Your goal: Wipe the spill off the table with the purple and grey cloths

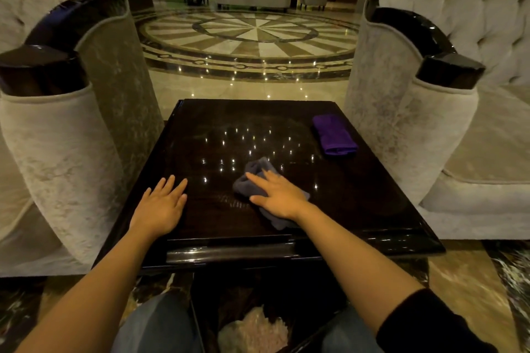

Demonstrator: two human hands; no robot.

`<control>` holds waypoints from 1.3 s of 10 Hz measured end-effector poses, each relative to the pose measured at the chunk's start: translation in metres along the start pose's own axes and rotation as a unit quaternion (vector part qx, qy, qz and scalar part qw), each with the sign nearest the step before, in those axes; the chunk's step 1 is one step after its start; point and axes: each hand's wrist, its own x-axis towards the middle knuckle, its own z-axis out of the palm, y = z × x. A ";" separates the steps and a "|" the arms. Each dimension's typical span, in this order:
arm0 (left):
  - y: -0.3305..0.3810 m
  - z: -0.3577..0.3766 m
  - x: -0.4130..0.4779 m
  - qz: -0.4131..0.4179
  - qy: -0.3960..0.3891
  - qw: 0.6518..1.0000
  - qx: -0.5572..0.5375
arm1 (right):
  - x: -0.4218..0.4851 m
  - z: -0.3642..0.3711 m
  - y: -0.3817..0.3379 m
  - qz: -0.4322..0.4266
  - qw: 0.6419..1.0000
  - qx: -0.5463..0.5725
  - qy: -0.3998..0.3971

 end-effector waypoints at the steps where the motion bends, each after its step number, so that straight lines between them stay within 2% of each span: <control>1: 0.000 0.000 0.000 0.001 0.000 1.000 0.002 | -0.001 0.011 -0.023 -0.047 0.999 0.000 -0.012; 3: 0.002 -0.004 -0.002 0.004 -0.008 1.000 0.028 | -0.010 0.044 -0.078 -0.176 0.984 0.020 0.008; 4: 0.003 -0.007 -0.003 0.012 -0.023 0.998 0.049 | -0.015 0.051 -0.088 -0.202 0.978 0.033 0.039; 6: 0.004 -0.011 -0.005 0.016 -0.020 0.999 0.023 | -0.025 0.039 -0.085 -0.207 0.968 0.138 0.031; 7: 0.006 -0.009 -0.003 0.000 -0.010 1.000 0.002 | -0.035 0.022 -0.073 -0.171 0.952 0.243 0.076; 8: 0.003 -0.006 -0.003 -0.001 -0.007 1.000 -0.015 | -0.040 -0.010 -0.040 -0.117 0.943 0.258 0.172; 9: 0.001 -0.005 -0.003 0.001 -0.007 1.000 -0.014 | -0.042 -0.037 -0.003 -0.035 0.948 0.220 0.228; 10: 0.003 -0.005 -0.003 0.000 -0.010 1.000 -0.015 | -0.052 -0.060 0.055 0.053 0.951 0.100 0.289; 11: 0.004 -0.005 -0.003 -0.001 -0.010 1.000 -0.012 | -0.056 -0.067 0.094 0.114 0.955 0.034 0.271; 12: 0.004 -0.004 -0.002 -0.003 -0.013 1.000 0.000 | -0.055 -0.059 0.128 0.205 0.974 -0.012 0.099; 13: 0.006 -0.007 -0.003 -0.004 -0.011 1.000 0.009 | -0.051 -0.057 0.134 0.237 0.969 -0.055 0.034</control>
